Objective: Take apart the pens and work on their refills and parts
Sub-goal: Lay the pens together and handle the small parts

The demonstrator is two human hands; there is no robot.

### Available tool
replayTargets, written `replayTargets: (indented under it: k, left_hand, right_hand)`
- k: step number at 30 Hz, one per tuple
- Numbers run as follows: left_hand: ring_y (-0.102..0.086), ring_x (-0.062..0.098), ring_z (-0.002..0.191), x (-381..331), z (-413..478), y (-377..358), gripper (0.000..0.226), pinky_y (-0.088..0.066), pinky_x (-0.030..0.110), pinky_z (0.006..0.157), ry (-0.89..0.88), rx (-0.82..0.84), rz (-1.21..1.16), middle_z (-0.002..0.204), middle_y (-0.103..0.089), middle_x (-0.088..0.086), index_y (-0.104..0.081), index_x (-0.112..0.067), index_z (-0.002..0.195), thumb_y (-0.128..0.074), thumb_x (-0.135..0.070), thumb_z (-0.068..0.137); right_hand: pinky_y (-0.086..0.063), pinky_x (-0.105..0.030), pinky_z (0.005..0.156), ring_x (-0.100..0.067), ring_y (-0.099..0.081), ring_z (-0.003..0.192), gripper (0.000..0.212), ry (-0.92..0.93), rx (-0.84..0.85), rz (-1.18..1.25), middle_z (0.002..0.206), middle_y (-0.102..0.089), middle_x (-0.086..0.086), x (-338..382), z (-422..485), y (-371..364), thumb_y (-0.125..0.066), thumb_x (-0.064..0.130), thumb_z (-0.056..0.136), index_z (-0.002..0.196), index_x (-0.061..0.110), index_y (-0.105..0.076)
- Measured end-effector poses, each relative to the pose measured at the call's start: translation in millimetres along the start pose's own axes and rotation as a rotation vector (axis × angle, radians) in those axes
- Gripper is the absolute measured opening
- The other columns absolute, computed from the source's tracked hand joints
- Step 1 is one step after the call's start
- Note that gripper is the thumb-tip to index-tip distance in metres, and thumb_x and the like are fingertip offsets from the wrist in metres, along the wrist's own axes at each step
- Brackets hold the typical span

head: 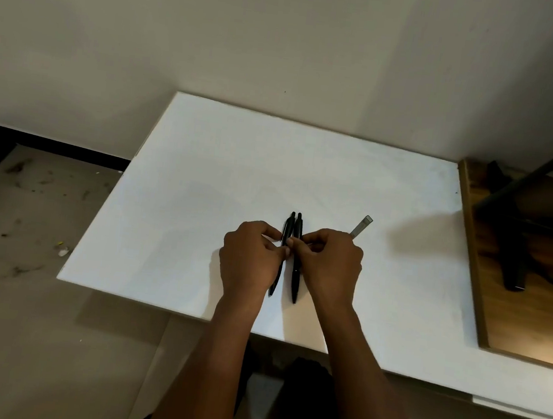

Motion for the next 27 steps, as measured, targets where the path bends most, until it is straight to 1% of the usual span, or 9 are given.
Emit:
replayTargets:
  k: [1,7,11,14,18,20,23,25,27]
  left_hand:
    - [-0.073,0.021,0.087,-0.3,0.0,0.1,0.024,-0.057,0.037,0.083,-0.001,0.001,-0.003,0.085,-0.078,0.002,-0.076,-0.018,0.101,-0.082,-0.026,0.080]
    - [-0.075,0.026,0.085,1.1,0.4,-0.4,0.026,-0.057,0.042,0.085,0.001,0.010,-0.059,0.085,-0.078,0.006,-0.075,-0.014,0.103,-0.082,-0.028,0.081]
    - [-0.075,0.026,0.083,-1.0,-0.2,-3.5,0.026,-0.058,0.043,0.084,-0.003,0.019,-0.067,0.086,-0.077,0.007,-0.075,-0.014,0.103,-0.082,-0.028,0.082]
    - [-0.074,0.025,0.082,-0.3,1.2,-4.2,0.025,-0.058,0.042,0.083,-0.013,0.022,-0.039,0.086,-0.077,0.005,-0.074,-0.016,0.104,-0.081,-0.027,0.082]
    - [-0.071,0.020,0.082,-7.7,-0.4,2.2,0.023,-0.054,0.032,0.077,-0.073,-0.073,0.016,0.084,-0.076,0.000,-0.073,-0.017,0.102,-0.077,-0.032,0.086]
    - [-0.069,0.019,0.076,-17.9,-4.1,6.8,0.014,-0.050,0.031,0.071,-0.137,-0.156,-0.009,0.078,-0.072,-0.003,-0.073,-0.018,0.096,-0.073,-0.031,0.090]
    - [-0.068,0.018,0.072,-33.5,-10.7,5.1,0.010,-0.053,0.032,0.069,-0.259,-0.202,-0.064,0.074,-0.072,-0.005,-0.075,-0.018,0.090,-0.070,-0.026,0.092]
    - [-0.067,0.013,0.070,-41.9,-15.2,-0.6,0.009,-0.055,0.032,0.070,-0.326,-0.194,-0.107,0.074,-0.073,-0.006,-0.075,-0.017,0.088,-0.071,-0.024,0.092]
    - [-0.066,0.010,0.069,-50.5,-19.0,-9.9,0.008,-0.056,0.033,0.070,-0.374,-0.176,-0.135,0.075,-0.072,-0.006,-0.076,-0.017,0.088,-0.072,-0.024,0.090]
  right_hand:
    - [-0.039,-0.015,0.059,-0.014,-0.069,0.072,0.016,-0.002,-0.010,0.010,0.070,-0.072,0.002,0.0,-0.4,0.1,-0.083,0.030,0.081,0.086,0.015,-0.078]
    - [-0.050,-0.028,0.072,-0.015,-0.069,0.072,0.014,-0.011,-0.032,0.020,0.069,-0.072,0.001,-0.9,-2.0,0.9,-0.082,0.028,0.082,0.085,0.015,-0.077]
    - [-0.048,-0.025,0.070,-0.016,-0.070,0.071,0.013,-0.019,-0.039,0.028,0.068,-0.072,0.000,-2.8,-2.2,2.8,-0.080,0.027,0.084,0.085,0.014,-0.077]
    - [-0.050,-0.026,0.070,-0.017,-0.071,0.071,0.015,-0.010,-0.023,0.032,0.070,-0.073,-0.001,0.8,-3.4,4.0,-0.080,0.027,0.085,0.085,0.013,-0.076]
    - [-0.060,-0.039,0.073,-0.019,-0.072,0.068,0.018,-0.029,-0.047,0.085,0.071,-0.074,-0.001,-1.5,-2.4,25.5,-0.080,0.030,0.085,0.081,0.013,-0.077]
    - [-0.057,-0.034,0.071,-0.017,-0.072,0.068,0.017,-0.050,-0.114,0.085,0.069,-0.074,0.003,-11.4,0.3,49.5,-0.080,0.031,0.085,0.078,0.016,-0.078]
    - [-0.044,-0.021,0.062,-0.011,-0.067,0.071,0.013,-0.079,-0.220,0.030,0.071,-0.073,0.008,-28.1,3.8,86.5,-0.077,0.030,0.087,0.079,0.020,-0.078]
    - [-0.043,-0.022,0.064,-0.010,-0.066,0.075,0.006,-0.096,-0.203,-0.004,0.078,-0.073,0.007,-38.7,7.3,96.5,-0.076,0.024,0.089,0.084,0.021,-0.078]
    - [-0.047,-0.025,0.068,-0.012,-0.067,0.077,0.004,-0.098,-0.106,-0.031,0.082,-0.074,0.006,-45.6,9.8,93.8,-0.077,0.021,0.088,0.090,0.022,-0.079]
Point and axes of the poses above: each hand's wrist, its own z-axis towards the middle knuckle, its own y-axis out of the back of the hand, x = y × z, the point moved 7 cm from there along z, towards the middle knuckle
